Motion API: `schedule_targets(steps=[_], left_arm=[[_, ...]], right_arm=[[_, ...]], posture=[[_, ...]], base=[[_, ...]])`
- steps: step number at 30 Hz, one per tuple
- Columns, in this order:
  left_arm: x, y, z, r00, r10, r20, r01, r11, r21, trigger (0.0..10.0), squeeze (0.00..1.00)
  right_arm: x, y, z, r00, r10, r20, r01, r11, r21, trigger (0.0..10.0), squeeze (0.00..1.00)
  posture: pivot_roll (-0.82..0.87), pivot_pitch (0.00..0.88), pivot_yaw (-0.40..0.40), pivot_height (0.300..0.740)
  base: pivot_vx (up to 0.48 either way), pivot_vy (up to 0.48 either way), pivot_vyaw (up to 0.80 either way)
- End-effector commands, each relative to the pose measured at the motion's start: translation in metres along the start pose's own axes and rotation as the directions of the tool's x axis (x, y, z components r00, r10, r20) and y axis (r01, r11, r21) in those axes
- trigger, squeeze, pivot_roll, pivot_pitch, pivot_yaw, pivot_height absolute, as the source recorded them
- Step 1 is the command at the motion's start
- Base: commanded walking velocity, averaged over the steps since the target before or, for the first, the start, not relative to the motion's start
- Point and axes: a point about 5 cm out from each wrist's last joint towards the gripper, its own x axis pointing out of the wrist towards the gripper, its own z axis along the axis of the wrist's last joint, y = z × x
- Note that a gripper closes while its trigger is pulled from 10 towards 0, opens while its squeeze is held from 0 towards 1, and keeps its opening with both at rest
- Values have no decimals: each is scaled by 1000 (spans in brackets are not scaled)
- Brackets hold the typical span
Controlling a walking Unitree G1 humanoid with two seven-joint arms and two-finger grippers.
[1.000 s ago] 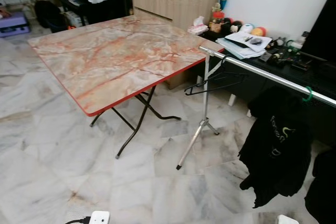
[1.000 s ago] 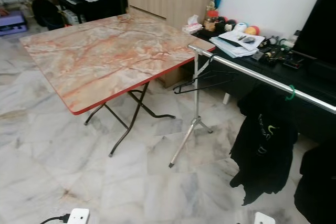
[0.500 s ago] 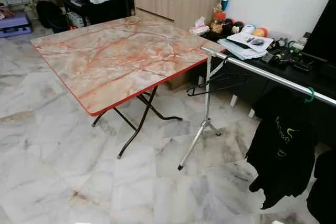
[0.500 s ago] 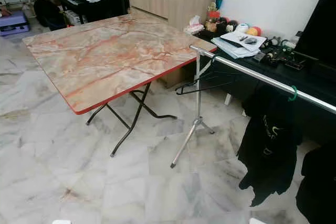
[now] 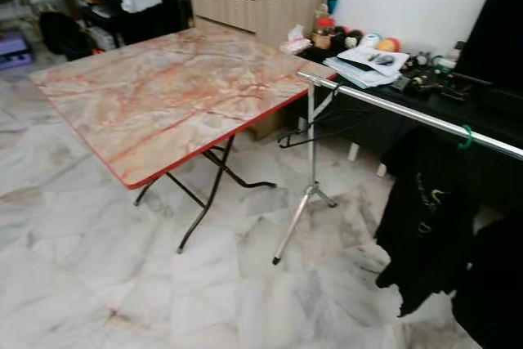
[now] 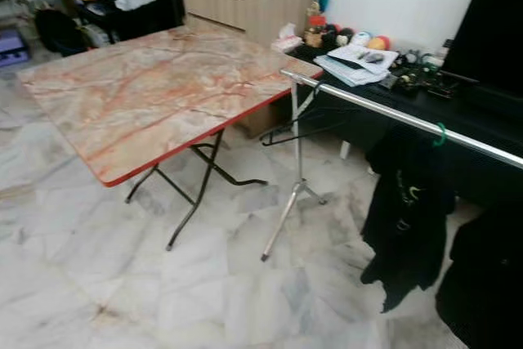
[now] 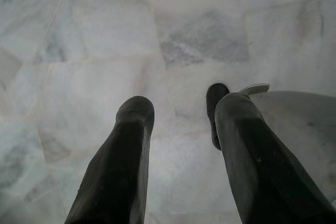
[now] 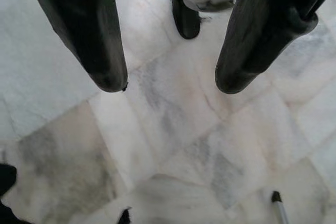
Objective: Hang hanger
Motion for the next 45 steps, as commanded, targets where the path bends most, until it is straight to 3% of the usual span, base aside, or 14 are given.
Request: schedule_targets(steps=[1, 10, 20, 28, 45], left_arm=[[-1, 3, -2, 1000, 5, 1, -5, 1000, -5, 10000, 0], [-2, 2, -5, 1000, 2, -13, -2, 1000, 6, 10000, 0], [-1, 3, -5, 1000, -5, -23, 6, 1000, 15, 10000, 0], [1, 4, 4, 1000, -1, 2, 1, 1000, 20, 10000, 0], [-1, 1, -3, 1000, -13, -12, 13, 1000, 14, 10000, 0]], right_arm=[[-1, -1, -4, 1000, -1, -13, 1, 1000, -3, 10000, 0], [-3, -2, -10, 999, 28, -23, -29, 999, -35, 10000, 0], [-2, 1, -9, 1000, 22, -8, -22, 1000, 6, 10000, 0], [-3, 2, -11, 1000, 21, -23, -21, 1000, 2, 10000, 0], [-2, 2, -7, 999, 35, -9, -35, 999, -11, 10000, 0]], posture=[[101, 16, 18, 740], [117, 30, 1, 740], [86, 20, 38, 740], [102, 17, 39, 740], [107, 26, 31, 740]], base=[[0, 0, -725], [0, 0, -730], [0, 0, -729], [0, 158, -728], [0, 0, -643]])
